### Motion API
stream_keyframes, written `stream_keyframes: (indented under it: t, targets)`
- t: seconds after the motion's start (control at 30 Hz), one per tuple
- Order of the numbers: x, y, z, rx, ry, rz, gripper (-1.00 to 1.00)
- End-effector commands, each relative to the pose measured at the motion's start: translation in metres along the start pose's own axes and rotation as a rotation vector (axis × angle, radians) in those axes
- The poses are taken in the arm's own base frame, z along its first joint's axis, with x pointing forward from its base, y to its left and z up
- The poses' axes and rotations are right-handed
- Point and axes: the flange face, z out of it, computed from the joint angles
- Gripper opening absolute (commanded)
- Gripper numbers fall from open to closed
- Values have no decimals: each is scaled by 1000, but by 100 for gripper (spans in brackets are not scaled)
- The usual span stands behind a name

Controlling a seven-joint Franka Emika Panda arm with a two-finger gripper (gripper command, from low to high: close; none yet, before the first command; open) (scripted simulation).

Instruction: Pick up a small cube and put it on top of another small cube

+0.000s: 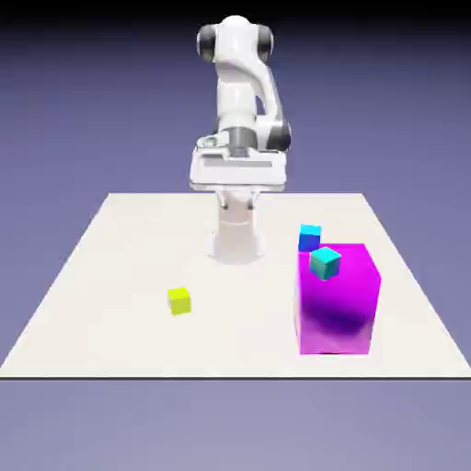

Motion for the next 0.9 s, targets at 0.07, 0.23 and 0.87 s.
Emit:
stream_keyframes:
  t: [0.07,0.23,0.87]
  targets:
    - [1,47,35,-144,-44,194,0]
    - [-8,133,79,-381,-100,534,0]
    - [-93,306,163,-772,-156,1128,0]
